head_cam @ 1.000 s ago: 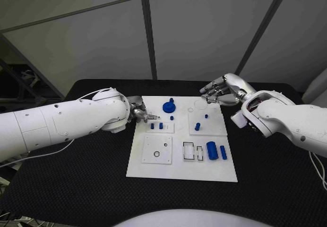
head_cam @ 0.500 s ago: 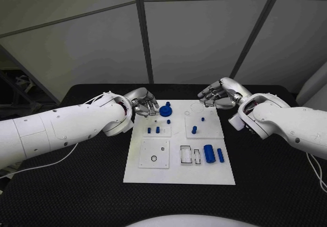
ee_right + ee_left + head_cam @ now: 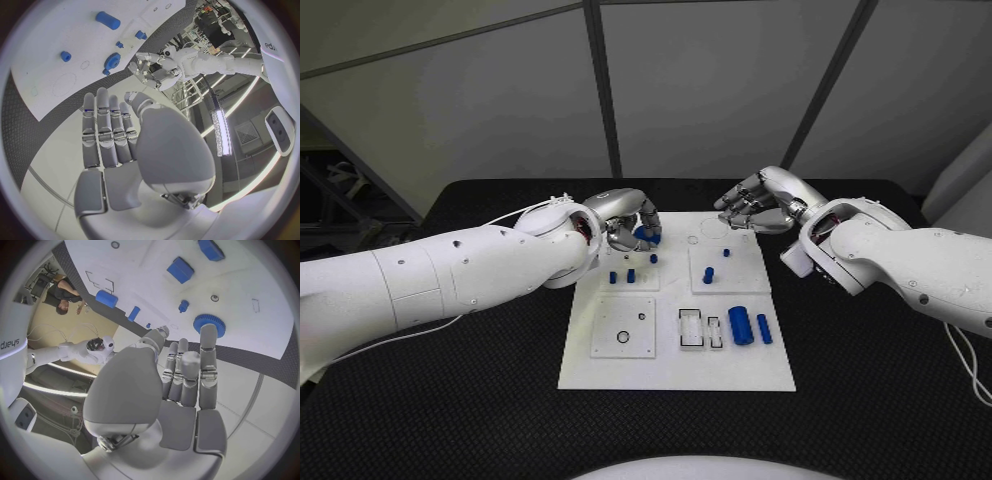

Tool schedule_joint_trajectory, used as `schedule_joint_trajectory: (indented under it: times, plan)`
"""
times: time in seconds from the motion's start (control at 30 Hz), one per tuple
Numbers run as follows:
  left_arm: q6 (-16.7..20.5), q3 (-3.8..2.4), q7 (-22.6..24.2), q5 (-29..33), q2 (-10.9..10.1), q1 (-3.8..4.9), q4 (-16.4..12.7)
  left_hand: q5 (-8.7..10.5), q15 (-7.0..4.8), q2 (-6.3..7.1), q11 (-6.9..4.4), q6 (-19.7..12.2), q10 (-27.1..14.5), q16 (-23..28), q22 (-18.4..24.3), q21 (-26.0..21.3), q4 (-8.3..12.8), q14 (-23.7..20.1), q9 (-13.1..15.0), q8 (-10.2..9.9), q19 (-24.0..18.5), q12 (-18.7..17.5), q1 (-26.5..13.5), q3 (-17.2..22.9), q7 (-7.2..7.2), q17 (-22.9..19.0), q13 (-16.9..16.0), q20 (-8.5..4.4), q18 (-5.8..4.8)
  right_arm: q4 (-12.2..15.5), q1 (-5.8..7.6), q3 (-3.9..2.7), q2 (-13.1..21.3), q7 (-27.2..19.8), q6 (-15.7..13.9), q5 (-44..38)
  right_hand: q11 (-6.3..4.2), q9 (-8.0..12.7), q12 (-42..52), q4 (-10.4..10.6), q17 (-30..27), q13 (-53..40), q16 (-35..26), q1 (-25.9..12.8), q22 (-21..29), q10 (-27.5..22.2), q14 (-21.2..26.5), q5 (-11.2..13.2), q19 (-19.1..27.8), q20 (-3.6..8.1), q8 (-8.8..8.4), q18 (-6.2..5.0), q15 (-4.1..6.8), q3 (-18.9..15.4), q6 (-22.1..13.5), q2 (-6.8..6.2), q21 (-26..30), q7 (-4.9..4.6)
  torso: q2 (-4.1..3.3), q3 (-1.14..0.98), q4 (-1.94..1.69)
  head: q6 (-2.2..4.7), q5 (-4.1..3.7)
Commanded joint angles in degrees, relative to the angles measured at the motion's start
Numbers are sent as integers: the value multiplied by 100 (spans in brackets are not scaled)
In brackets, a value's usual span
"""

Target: Assemble the parts on the task board

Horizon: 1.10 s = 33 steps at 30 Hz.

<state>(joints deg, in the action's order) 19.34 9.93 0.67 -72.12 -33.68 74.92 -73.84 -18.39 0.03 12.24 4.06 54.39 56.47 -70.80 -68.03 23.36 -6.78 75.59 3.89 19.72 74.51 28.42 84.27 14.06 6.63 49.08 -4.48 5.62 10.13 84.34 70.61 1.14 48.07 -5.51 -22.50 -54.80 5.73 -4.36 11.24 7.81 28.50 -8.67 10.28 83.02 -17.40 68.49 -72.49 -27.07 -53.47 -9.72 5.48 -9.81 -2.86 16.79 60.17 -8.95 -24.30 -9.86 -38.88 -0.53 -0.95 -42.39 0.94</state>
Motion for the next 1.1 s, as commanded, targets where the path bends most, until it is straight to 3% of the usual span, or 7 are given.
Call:
schedule_joint_trajectory:
  times: [0.03,0.13,0.23,0.43,1.1]
  plan:
    - [-512,-6,-9,-702,98,-1,97,5,-11,38,-2,70,77,-407,-362,852,-15,287,-5,-96,294,-111,-122,4,-5,542,59,-23,-129,20,10,-3,-14,10,27,-104,8,-3,-29,-42,6,9,-33,39,-10,43,-45,21,-45,13,-4,-55,9,-4,35,-15,-37,-20,-14,6,12,4,-3]
    - [-688,-7,-74,-825,195,-12,191,13,-34,45,-8,124,119,-727,-690,1665,-20,537,2,-168,535,-198,-161,-24,-12,1044,71,-36,-241,19,10,-3,-26,9,25,-110,10,-2,-31,-41,6,10,-35,33,-11,42,-46,17,-44,13,-6,-54,8,-6,32,-16,-38,-22,-19,8,22,11,12]
    - [-810,-8,-134,-916,274,-25,267,13,-48,43,-23,159,144,-857,-882,2140,-18,643,5,-220,663,-259,-177,-42,-29,1249,71,-48,-305,20,10,-3,-35,8,22,-113,13,-1,-34,-38,5,13,-38,22,-14,41,-46,7,-41,13,-9,-53,5,-9,28,-15,-40,-25,-18,8,20,9,0]
    - [-965,-9,-204,-982,379,-43,373,13,-60,35,-26,186,141,-972,-1080,2649,-19,761,7,-287,800,-347,-200,-70,-32,1448,72,-58,-375,17,10,-3,-42,7,11,-115,15,0,-38,-33,5,18,-44,7,-18,40,-46,-9,-37,12,-13,-51,2,-12,25,-14,-41,-28,-10,4,14,-7,-11]
    - [-1223,-11,-396,-1035,558,-89,579,-5,-49,-93,-5,277,208,-1026,-1220,2935,30,847,17,-362,878,-461,-88,54,-15,1533,72,-62,-411,24,10,-3,-58,-4,3,-116,17,2,-43,-29,5,22,-50,-7,-21,38,-46,-32,-32,11,-16,-49,-1,-14,22,-12,-43,-29,-13,7,11,-25,-15]
